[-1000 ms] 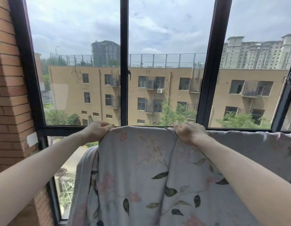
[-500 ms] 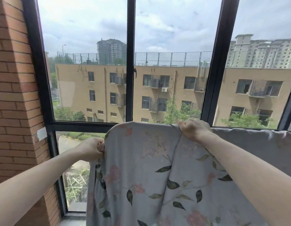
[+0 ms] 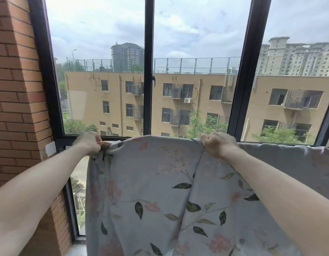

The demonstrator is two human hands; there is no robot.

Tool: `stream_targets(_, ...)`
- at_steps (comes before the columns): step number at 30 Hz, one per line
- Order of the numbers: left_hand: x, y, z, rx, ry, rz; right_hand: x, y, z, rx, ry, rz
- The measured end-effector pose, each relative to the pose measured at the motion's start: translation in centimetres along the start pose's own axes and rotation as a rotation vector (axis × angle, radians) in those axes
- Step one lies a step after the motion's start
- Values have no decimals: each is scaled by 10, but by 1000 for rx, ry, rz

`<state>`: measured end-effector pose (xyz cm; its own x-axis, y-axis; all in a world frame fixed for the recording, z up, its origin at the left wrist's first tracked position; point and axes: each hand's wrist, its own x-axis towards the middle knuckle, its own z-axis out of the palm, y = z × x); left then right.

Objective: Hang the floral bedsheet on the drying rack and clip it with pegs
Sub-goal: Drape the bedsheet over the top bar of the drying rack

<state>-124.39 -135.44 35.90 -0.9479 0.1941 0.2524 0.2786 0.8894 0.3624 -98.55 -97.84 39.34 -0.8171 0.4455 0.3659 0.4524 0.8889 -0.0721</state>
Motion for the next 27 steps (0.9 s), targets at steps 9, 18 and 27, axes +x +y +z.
stream_targets(9, -14, -3, -12, 351, -503, 94, -6, 9, -3, -12, 17, 0)
stream_targets(18, 17, -1, -40, -40, 75, -81, -5, 9, 0, -17, 29, 6)
stream_targets(27, 3, 19, 14, -180, -466, -75, -2, 6, 4, -18, 42, 5)
